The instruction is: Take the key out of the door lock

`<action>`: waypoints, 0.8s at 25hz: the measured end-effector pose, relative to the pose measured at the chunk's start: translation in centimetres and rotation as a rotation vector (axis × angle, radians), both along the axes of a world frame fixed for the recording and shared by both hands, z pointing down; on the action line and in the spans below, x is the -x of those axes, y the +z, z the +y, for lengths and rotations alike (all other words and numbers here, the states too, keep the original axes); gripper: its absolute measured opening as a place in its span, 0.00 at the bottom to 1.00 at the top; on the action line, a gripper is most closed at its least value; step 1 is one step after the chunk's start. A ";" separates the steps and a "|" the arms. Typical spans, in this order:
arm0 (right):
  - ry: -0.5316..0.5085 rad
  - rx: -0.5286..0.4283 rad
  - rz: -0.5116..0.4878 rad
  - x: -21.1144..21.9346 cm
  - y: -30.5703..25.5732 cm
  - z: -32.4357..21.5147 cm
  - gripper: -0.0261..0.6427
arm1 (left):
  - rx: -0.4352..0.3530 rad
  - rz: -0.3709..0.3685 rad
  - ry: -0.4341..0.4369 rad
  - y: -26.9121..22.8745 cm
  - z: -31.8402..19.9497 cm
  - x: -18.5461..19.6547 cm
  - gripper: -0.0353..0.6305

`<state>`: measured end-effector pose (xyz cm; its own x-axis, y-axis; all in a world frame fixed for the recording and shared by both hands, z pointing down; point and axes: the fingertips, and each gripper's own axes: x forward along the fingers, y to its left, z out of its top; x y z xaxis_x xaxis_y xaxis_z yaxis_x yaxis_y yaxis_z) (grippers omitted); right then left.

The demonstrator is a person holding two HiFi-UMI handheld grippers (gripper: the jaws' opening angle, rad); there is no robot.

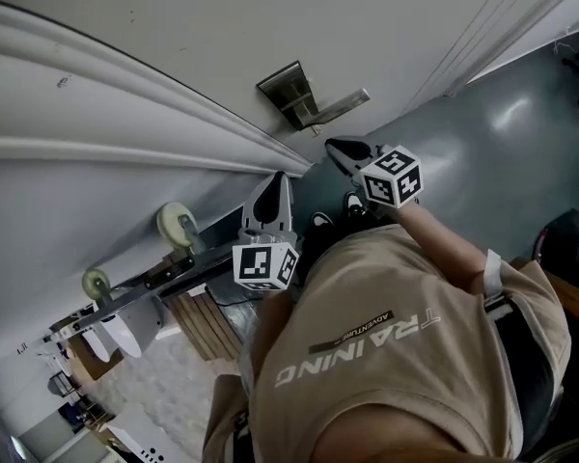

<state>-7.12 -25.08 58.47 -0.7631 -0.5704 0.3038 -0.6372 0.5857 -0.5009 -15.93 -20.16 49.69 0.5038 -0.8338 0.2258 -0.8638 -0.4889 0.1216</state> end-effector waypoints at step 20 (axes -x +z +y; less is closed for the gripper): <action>0.165 0.487 -0.705 -0.1 1.0 -2.6 0.06 | 0.015 -0.023 -0.017 -0.6 -0.9 -0.4 0.07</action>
